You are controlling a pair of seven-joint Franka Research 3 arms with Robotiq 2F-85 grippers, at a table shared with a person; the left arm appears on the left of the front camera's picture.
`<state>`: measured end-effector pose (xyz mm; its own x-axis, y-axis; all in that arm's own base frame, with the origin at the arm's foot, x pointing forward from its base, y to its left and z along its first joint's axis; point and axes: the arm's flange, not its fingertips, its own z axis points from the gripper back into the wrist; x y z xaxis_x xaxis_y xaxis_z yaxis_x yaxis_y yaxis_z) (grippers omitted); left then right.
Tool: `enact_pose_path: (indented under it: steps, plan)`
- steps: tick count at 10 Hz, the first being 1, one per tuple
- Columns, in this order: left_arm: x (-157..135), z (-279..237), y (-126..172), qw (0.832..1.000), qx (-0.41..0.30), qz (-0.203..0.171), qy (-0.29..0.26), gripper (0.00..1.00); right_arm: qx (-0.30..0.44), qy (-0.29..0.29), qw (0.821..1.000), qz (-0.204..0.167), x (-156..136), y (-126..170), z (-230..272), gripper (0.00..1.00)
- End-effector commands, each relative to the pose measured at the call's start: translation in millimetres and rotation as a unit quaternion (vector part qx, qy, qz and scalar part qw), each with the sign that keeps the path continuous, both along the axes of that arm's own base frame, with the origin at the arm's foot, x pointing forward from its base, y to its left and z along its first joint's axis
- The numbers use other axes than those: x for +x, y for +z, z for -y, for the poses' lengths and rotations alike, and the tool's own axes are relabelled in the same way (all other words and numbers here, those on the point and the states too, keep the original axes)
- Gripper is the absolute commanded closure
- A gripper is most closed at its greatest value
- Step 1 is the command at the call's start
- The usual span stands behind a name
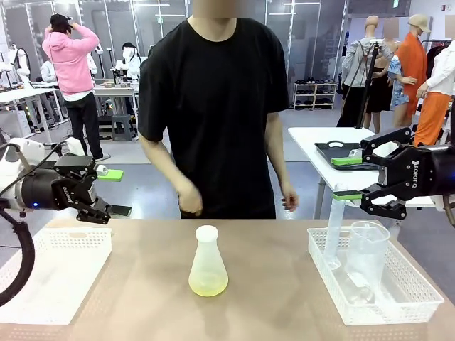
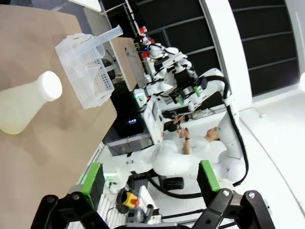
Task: Prepare the solutions needed for the experiment.
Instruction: When the human places the Big flask in the center of the table, pick up the Big flask and place it in the left Organizing basket.
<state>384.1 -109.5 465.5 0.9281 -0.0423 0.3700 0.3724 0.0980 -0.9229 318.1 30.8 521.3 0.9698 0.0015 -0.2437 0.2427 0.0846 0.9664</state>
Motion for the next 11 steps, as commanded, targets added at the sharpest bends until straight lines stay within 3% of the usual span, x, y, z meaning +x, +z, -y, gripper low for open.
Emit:
enact_pose_path:
  steps: [1, 3, 4, 5, 10, 11]
  plan:
    - [26, -1, -10, 0.993, 0.044, 0.109, -0.013, 0.00, 0.003, -0.004, 1.000, -0.005, 1, 1, 0, 0.47]
    - [33, -6, -19, 0.969, 0.066, 0.234, -0.033, 0.00, 0.003, -0.004, 1.000, -0.005, 1, 1, 0, 0.47]
    - [38, -9, -23, 0.963, 0.070, 0.260, -0.032, 0.00, 0.003, -0.004, 1.000, -0.005, 1, 1, 0, 0.47]
    - [25, -5, -7, 0.984, 0.053, 0.164, -0.037, 0.00, 0.003, -0.004, 1.000, -0.005, 1, 1, 0, 0.47]
    - [28, -6, -13, 0.983, 0.059, 0.172, -0.038, 0.00, 0.003, -0.004, 1.000, -0.005, 1, 1, 0, 0.47]
    - [40, 3, -27, 0.951, 0.086, 0.291, -0.053, 0.00, 0.003, -0.004, 1.000, -0.005, 1, 1, 0, 0.47]
